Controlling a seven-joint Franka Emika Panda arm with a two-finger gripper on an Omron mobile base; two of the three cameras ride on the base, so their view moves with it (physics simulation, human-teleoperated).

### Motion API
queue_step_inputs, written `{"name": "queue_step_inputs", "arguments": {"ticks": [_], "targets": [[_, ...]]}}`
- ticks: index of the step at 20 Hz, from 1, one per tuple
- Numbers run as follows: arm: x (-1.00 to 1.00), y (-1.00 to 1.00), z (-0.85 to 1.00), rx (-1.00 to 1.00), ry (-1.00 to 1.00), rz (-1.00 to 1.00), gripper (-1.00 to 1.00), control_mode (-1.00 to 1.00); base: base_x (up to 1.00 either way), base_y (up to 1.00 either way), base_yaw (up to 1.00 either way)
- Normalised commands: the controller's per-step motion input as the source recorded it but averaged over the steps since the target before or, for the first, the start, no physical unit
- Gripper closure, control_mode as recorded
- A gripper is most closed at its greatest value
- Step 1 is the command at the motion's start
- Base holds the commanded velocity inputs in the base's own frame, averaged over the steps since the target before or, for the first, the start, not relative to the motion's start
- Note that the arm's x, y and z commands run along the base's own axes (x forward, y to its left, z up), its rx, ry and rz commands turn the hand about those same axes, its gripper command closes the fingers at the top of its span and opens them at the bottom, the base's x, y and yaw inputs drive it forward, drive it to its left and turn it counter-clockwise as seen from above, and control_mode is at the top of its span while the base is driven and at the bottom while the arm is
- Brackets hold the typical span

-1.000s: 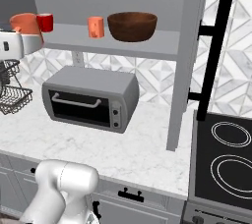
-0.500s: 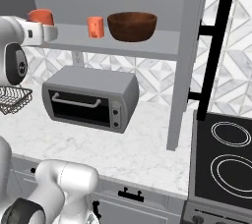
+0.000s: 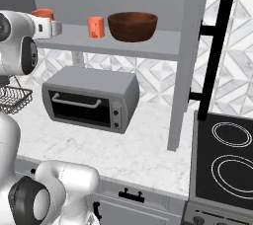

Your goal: Gather all objects into one cabinet and sort the glasses and bowls to opposite sides.

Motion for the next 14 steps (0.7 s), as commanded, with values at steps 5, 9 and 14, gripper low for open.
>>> {"name": "queue_step_inputs", "arguments": {"ticks": [5, 9, 14], "targets": [[0.15, 0.26, -0.20, -0.01, 0.00, 0.05, 1.00, -1.00, 0.00, 0.00, 0.00], [0.05, 0.17, -0.01, 0.00, 0.00, 0.00, 1.00, -1.00, 0.00, 0.00, 0.00], [0.10, 0.08, 0.00, 0.00, 0.07, -0.05, 1.00, -1.00, 0.00, 0.00, 0.00]]}}
